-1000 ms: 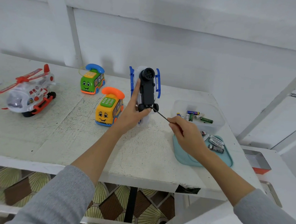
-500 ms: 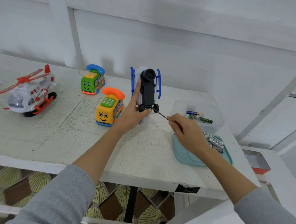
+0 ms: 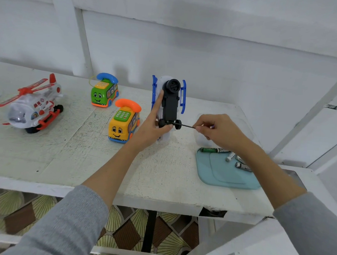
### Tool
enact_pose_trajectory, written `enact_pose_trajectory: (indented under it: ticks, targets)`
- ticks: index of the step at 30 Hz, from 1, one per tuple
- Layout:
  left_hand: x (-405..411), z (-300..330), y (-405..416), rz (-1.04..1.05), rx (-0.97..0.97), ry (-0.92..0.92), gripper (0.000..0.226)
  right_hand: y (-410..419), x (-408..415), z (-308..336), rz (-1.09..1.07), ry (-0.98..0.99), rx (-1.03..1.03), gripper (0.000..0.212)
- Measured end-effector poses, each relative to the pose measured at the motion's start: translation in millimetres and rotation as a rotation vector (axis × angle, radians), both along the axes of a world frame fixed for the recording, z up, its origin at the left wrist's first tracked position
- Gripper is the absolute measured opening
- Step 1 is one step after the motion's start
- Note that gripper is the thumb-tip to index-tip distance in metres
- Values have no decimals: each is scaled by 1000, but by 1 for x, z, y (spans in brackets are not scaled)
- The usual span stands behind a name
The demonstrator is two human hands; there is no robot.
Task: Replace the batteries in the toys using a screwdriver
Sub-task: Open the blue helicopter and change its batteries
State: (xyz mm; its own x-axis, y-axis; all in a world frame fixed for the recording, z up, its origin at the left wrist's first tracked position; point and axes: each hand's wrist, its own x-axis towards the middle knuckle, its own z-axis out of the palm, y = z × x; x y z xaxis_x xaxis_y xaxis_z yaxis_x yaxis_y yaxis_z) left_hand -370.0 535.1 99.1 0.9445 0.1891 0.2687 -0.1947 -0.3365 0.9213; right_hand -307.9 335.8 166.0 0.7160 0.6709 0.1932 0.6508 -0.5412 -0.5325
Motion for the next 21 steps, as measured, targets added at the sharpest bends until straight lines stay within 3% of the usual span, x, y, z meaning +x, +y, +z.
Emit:
enact_pose_trajectory:
  ticks: [10, 16, 21]
  targets:
    - [2, -1, 3, 16, -21, -2, 90, -1, -4, -31, -2, 40, 123, 11]
    - [1, 1, 2, 18, -41, 27, 91, 0, -10, -59, 27, -222, 152, 18]
    - [1, 0, 3, 6, -66, 19, 99, 2, -12, -73, 32, -440, 202, 36]
